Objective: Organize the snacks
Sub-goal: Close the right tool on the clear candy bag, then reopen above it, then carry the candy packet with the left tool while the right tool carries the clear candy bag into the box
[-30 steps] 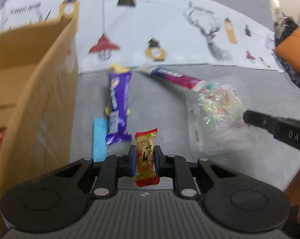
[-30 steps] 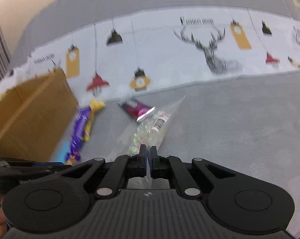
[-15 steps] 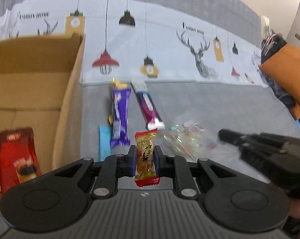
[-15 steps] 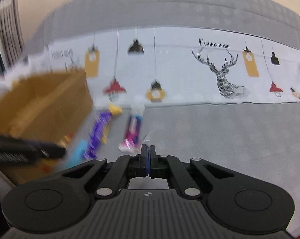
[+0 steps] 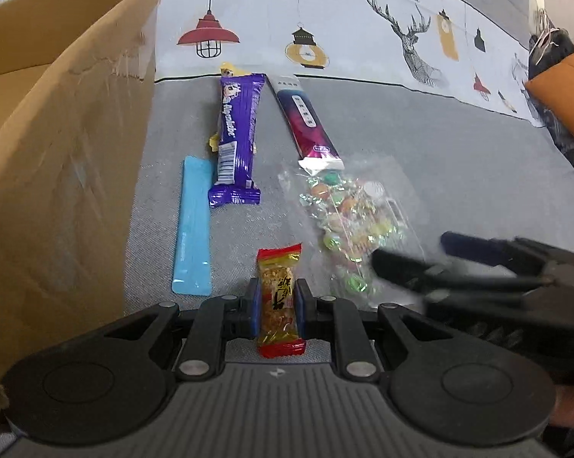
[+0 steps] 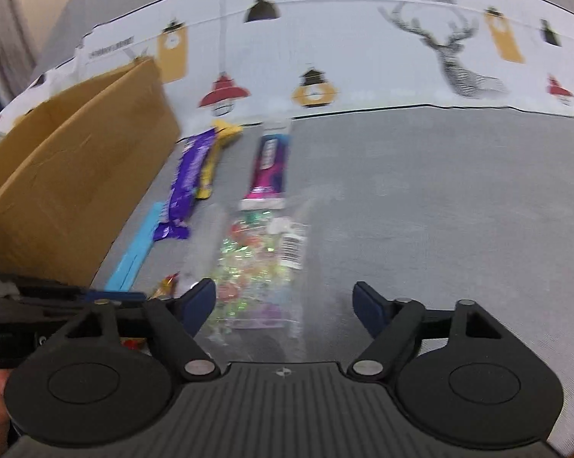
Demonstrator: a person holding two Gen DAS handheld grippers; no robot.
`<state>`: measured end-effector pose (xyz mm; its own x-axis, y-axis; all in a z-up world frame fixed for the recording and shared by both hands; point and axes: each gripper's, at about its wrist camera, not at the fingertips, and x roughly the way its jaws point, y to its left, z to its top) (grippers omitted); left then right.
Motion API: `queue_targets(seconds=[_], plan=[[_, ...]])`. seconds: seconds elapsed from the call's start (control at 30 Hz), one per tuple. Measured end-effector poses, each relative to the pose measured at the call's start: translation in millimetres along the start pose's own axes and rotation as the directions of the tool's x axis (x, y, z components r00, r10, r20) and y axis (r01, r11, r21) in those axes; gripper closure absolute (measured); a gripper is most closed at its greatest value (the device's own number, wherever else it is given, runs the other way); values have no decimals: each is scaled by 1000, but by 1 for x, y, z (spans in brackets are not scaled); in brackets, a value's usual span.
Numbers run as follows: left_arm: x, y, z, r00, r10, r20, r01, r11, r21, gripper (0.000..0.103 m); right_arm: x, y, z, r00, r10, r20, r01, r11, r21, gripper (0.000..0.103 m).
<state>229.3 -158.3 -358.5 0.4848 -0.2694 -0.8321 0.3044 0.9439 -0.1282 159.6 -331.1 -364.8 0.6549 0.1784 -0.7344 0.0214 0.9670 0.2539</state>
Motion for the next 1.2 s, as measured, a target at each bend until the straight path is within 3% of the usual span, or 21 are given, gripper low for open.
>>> queue_targets(seconds=[0.1, 0.17, 0.2, 0.27, 0.3, 0.43, 0.6, 0.8, 1.03, 1.2], plan=[[2, 8, 1, 1000, 4, 8, -4, 1000, -29, 84, 18, 2, -2, 999, 17, -51, -17, 1000, 7, 19], [3, 12, 4, 1000, 7, 5, -6, 999, -41, 84, 24, 7, -4, 999, 7, -39, -9, 999, -42, 18], [3, 12, 5, 1000, 4, 5, -4, 999, -42, 84, 26, 12, -4, 999, -9, -43, 5, 995, -99, 24], [4, 11, 6, 1000, 7, 8, -7, 999, -49, 84, 25, 19, -5, 999, 10, -42, -17, 987, -162, 63], [5, 11, 7, 1000, 8, 10, -8, 999, -51, 84, 24, 20, -4, 999, 2, -32, -7, 985, -170, 74], [6, 11, 8, 1000, 2, 14, -1, 998, -65, 84, 19, 10, -1, 999, 25, -23, -28, 993, -119, 87], [-2, 16, 11, 999, -51, 1, 51, 993, -108, 84, 4, 12, 2, 1000, 15, 28, -11, 991, -135, 90], [-30, 4, 17, 993, -110, 42, 113, 990, -82, 84, -22, 4, 9, 997, -1, 81, 9, 995, -96, 91], [-76, 1, 21, 980, -150, 129, 158, 986, -50, 84, -56, 7, 16, 990, -8, 141, 14, 999, -39, 91], [-120, 22, 29, 966, -132, 224, 149, 987, -64, 84, -88, 34, 23, 981, 8, 192, -1, 999, -37, 91]])
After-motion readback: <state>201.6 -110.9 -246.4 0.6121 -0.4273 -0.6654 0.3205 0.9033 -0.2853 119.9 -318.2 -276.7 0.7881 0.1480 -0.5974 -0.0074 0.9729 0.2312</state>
